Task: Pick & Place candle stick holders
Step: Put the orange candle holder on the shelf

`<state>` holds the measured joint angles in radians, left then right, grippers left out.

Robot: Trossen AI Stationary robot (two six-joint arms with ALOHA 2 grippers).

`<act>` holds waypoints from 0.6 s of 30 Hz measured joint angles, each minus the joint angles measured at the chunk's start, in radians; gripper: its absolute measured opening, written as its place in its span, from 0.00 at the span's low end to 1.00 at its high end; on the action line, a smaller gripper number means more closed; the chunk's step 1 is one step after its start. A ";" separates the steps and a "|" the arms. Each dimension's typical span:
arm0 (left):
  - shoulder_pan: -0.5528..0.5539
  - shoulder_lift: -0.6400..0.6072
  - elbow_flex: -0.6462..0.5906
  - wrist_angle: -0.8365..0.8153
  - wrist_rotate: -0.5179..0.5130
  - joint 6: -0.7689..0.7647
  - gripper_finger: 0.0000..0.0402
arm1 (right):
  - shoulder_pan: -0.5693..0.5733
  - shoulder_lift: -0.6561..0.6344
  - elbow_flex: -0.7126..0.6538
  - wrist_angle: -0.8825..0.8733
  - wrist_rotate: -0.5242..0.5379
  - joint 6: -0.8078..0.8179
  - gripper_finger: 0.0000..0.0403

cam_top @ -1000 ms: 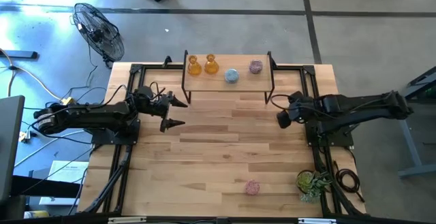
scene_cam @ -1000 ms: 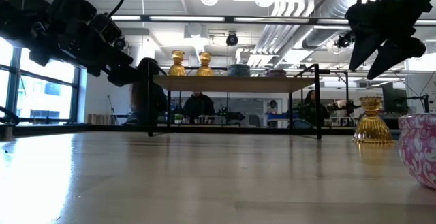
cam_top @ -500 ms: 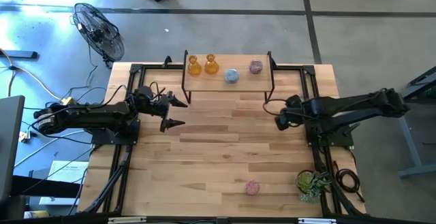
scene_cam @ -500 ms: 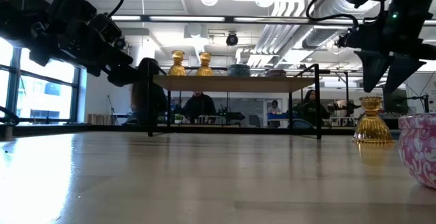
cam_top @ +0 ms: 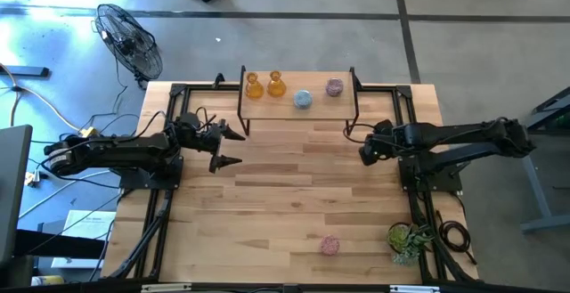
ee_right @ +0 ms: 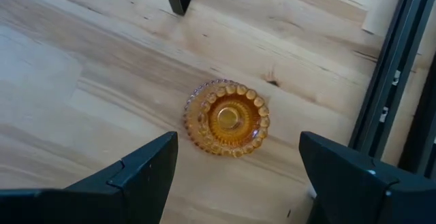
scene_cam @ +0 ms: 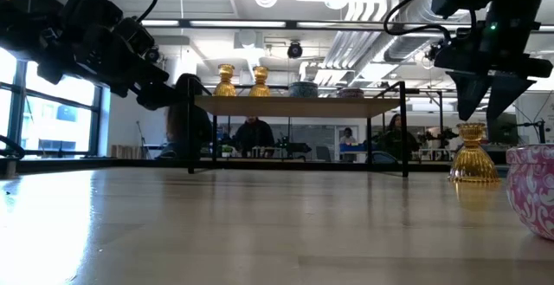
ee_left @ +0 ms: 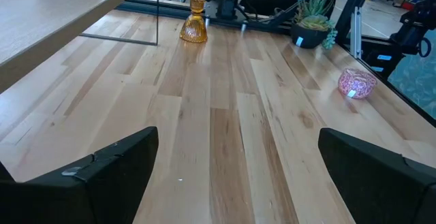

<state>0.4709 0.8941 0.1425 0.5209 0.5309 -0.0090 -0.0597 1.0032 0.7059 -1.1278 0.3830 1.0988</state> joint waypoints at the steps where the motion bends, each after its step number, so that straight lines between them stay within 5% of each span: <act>1: 0.000 0.000 0.000 0.000 0.001 0.000 0.99 | 0.000 0.000 0.000 0.000 0.001 0.000 0.75; 18: 0.000 0.000 0.000 0.000 0.000 0.002 0.99 | 0.000 0.114 0.000 0.050 0.014 -0.033 0.75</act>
<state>0.4709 0.8944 0.1425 0.5209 0.5312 -0.0067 -0.0597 1.1174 0.7059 -1.0779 0.3973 1.0662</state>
